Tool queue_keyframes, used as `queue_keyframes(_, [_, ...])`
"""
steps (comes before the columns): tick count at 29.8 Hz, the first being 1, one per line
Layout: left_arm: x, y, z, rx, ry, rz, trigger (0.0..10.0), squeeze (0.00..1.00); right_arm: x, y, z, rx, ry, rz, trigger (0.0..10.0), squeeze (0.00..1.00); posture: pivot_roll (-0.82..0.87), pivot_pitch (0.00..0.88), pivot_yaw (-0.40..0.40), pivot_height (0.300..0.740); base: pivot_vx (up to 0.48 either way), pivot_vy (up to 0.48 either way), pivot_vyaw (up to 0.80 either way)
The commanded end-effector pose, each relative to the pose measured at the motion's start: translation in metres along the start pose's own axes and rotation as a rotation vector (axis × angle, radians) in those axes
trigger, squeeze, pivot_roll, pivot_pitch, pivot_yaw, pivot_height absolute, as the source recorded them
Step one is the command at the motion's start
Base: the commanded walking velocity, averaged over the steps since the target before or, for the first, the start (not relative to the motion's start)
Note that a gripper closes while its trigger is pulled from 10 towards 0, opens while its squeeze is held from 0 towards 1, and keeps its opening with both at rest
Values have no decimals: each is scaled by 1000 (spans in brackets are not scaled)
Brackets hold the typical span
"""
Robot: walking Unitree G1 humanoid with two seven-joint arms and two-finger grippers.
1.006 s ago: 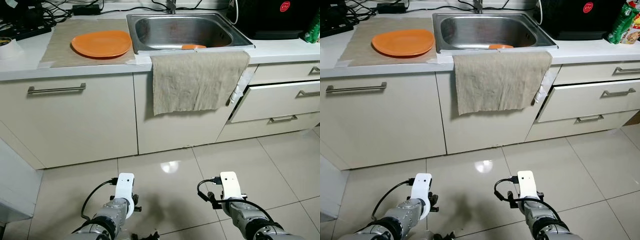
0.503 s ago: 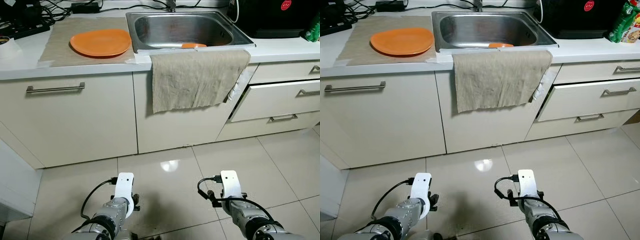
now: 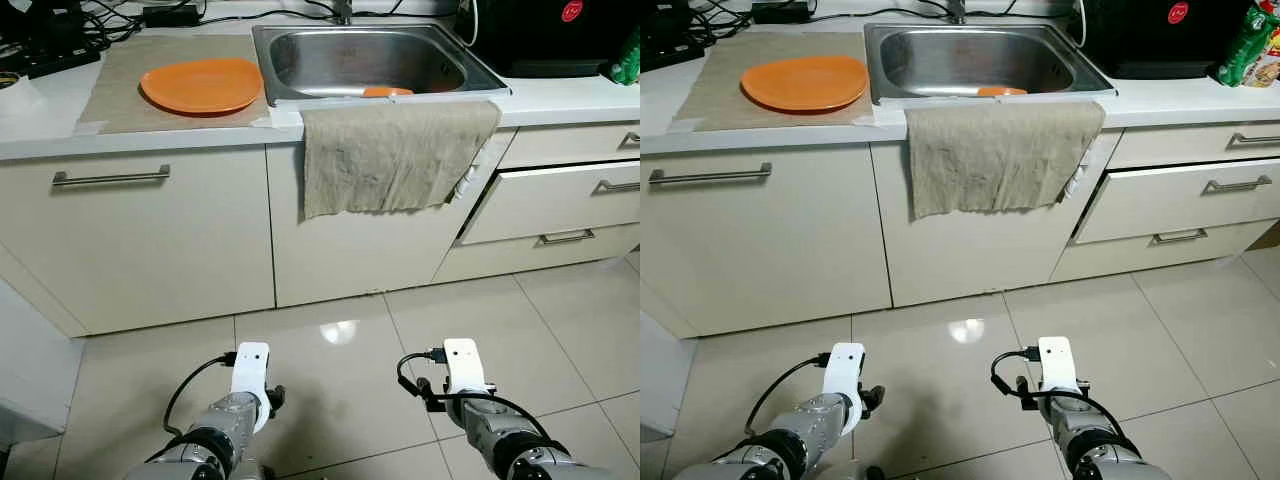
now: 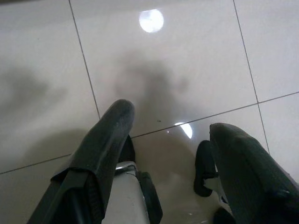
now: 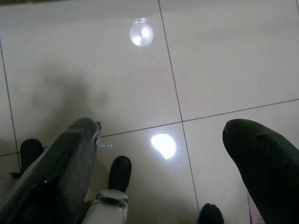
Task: Kitchen organization
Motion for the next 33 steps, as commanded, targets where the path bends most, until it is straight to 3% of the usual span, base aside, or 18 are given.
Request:
queue_keyframes(1, [2,0,2,-3,-13,3,10000,1000,7,-1,0,-1,-8,-13,10000,0,26,27,-58,740,0,0,0])
queue_keyframes(15, [2,0,3,2,-12,3,10000,1000,4,0,-1,-5,-19,-7,10000,0,19,34,-54,740,0,0,0])
queue_keyframes(33, [2,0,14,26,-9,7,10000,1000,12,-1,8,12,-27,-23,10000,0,25,0,-65,740,0,0,0])
Point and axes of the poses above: a point about 5 cm out from each wrist's last joint towards the gripper, its own y axis pointing out of the wrist towards the gripper, its own z axis along the axis of the wrist's last joint, x = y × z, the point moved 6 cm from there along y, pointing out of the wrist towards the gripper, and after that the axes turned 13 degrees about y, right-handed, at the moved point
